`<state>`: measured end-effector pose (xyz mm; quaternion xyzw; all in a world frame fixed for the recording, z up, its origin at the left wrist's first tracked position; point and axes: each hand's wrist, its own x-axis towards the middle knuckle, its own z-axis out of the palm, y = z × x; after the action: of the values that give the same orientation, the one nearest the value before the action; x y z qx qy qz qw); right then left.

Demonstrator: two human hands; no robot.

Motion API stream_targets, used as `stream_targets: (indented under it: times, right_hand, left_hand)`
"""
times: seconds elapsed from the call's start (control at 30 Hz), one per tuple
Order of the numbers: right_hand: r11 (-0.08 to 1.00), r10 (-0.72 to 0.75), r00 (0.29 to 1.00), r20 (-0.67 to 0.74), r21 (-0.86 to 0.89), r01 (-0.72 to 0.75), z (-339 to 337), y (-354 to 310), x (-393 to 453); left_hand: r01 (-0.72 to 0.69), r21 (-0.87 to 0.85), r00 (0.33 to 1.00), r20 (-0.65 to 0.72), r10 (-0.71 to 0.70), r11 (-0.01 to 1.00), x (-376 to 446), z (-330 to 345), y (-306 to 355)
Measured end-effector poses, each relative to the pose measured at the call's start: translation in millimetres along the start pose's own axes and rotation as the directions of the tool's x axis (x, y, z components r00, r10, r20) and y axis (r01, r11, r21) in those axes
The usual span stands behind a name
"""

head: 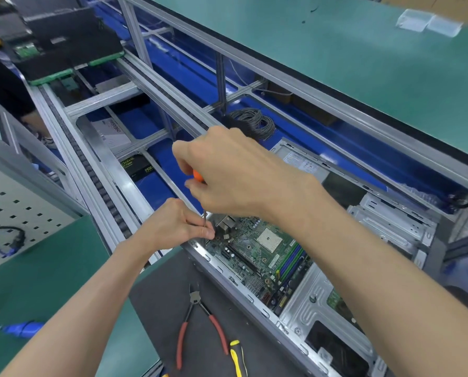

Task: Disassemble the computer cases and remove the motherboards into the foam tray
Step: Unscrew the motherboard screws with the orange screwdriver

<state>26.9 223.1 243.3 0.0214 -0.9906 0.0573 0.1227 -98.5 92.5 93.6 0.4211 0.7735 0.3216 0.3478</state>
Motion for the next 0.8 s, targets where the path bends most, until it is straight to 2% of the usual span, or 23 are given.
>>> stream_targets:
  times: [0.1, 0.13, 0.17, 0.27, 0.3, 0.4, 0.5, 0.63, 0.73, 0.8]
  right_hand:
    - [0.960, -0.081, 0.983, 0.163, 0.276, 0.033, -9.7, 7.6, -2.2]
    - [0.954, -0.071, 0.985, 0.157, 0.298, 0.021, -10.3, 8.0, -3.7]
    - [0.968, -0.034, 0.991, 0.126, 0.251, 0.001, -8.8, 6.3, -5.5]
    - [0.992, 0.065, 0.996, -0.053, -0.103, -0.071, -1.1, -4.2, -6.7]
    - [0.992, 0.060, 0.995, -0.081, -0.109, -0.069, 0.6, -6.0, -5.9]
    - [0.998, -0.037, 0.998, -0.044, 0.051, 0.039, 5.4, 1.2, -1.9]
    - [0.938, -0.066, 0.998, 0.003, 0.341, 0.061, 8.4, 7.0, -3.0]
    - [0.790, 0.106, 0.993, -0.055, 0.611, -0.050, 30.5, 10.6, -12.4]
    - [0.737, 0.240, 0.970, -0.045, 0.659, -0.152, 51.7, 10.6, -24.4]
    - [0.725, 0.269, 0.962, -0.041, 0.666, -0.174, 59.0, 7.8, -29.2]
  left_hand:
    - [-0.024, -0.001, 1.000, 0.006, 0.024, 1.000, -0.8, -0.4, 2.6]
    - [-0.020, 0.006, 1.000, 0.001, 0.020, 1.000, -0.5, -0.7, 3.0]
    - [-0.013, 0.017, 1.000, -0.002, 0.013, 1.000, -0.1, -1.1, 2.5]
    - [0.013, 0.037, 1.000, 0.016, -0.014, 0.999, 0.3, -1.3, 0.4]
    - [0.012, 0.044, 1.000, 0.019, -0.013, 0.999, 0.4, -0.9, -0.1]
    - [0.002, 0.050, 1.000, 0.007, -0.003, 0.999, 0.4, -0.1, -0.4]
    - [0.012, 0.047, 1.000, 0.014, -0.012, 0.999, 0.1, -1.8, 1.0]
    - [-0.002, 0.066, 1.000, 0.019, 0.001, 0.998, -0.8, -2.9, 3.7]
    - [0.000, 0.072, 0.999, 0.033, -0.003, 0.997, -1.1, -2.9, 7.9]
    - [0.001, 0.112, 0.999, 0.035, -0.005, 0.994, -1.1, -3.4, 10.1]
